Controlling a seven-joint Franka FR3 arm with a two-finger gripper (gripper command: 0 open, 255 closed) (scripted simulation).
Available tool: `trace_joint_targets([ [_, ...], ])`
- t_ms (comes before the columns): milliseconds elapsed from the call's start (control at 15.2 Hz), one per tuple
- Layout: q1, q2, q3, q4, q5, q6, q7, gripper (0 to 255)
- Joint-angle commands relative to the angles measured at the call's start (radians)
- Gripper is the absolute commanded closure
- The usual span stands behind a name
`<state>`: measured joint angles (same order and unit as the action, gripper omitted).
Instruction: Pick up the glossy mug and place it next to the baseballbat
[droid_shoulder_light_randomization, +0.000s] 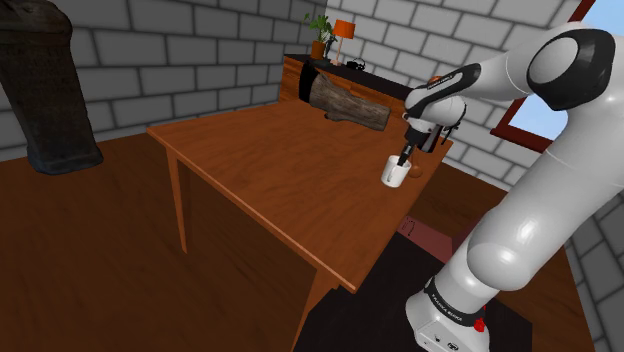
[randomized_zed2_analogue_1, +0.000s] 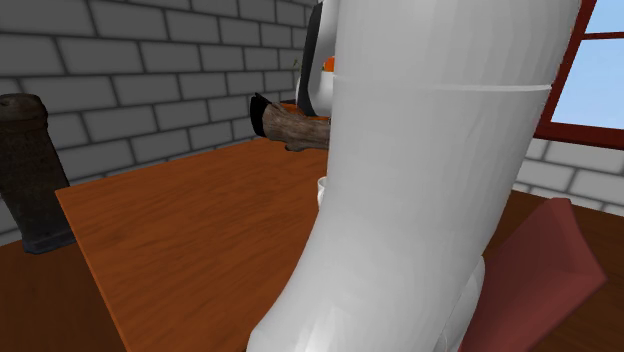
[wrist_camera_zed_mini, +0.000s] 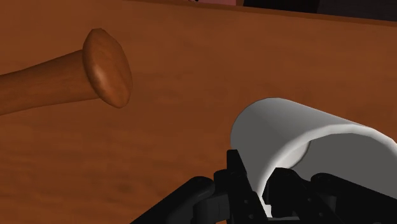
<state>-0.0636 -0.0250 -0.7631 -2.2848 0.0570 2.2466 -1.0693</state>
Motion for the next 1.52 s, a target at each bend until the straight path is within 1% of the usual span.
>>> trace_joint_targets([
  [0,0.0,-0.02,0.002,0.01,-0.019,-0.024,0.015,255],
  [660,-0.004,-0.106,0.02,0.082,-0.088,-0.159,0.073,255],
  [1452,-0.006,-0.168,0.046,0.196,-0.125,-0.321,0.111,255],
])
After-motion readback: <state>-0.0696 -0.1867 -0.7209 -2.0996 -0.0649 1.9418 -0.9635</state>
